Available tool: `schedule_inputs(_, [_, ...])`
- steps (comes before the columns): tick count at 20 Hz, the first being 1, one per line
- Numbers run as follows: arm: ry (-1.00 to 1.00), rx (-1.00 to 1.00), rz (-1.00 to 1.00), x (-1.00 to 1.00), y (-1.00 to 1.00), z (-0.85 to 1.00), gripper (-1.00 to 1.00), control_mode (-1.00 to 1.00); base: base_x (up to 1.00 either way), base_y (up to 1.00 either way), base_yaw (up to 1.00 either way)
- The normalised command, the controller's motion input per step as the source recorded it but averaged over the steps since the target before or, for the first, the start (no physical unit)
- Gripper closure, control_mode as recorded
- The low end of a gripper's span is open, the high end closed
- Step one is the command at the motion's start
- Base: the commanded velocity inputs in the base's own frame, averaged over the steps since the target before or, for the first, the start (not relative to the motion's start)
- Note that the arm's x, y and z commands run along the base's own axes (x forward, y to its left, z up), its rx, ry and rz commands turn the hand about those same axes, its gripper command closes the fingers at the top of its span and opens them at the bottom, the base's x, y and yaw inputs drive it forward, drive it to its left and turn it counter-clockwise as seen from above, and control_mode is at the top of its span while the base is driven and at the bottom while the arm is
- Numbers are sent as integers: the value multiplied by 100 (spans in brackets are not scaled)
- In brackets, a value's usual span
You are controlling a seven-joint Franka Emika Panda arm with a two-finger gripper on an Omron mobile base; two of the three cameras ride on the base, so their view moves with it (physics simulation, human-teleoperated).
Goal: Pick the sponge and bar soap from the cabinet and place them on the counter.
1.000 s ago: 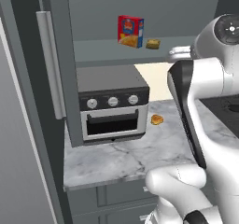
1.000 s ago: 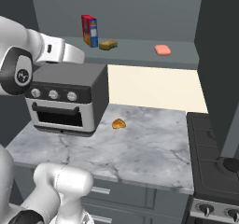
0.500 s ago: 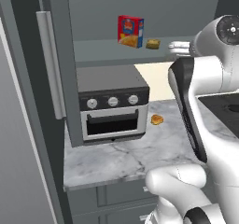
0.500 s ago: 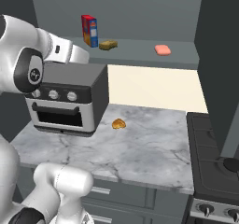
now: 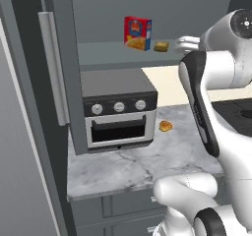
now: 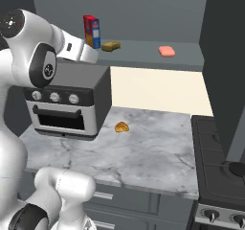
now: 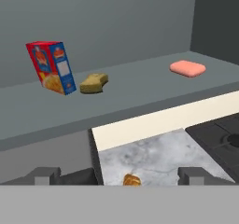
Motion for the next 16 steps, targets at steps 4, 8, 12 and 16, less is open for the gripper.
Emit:
schedule_inputs(4, [0,2,5,26,0,0,-100,-100,0,0,0])
schedule_inputs(8, [0,0,5,21,0,0,-100,-100,0,0,0])
schedule_inputs(12, [-1,0,3,20,0,0,-100,-100,0,0,0])
schedule_inputs(16, [-2,0,2,21,0,-1,-100,-100,0,0,0])
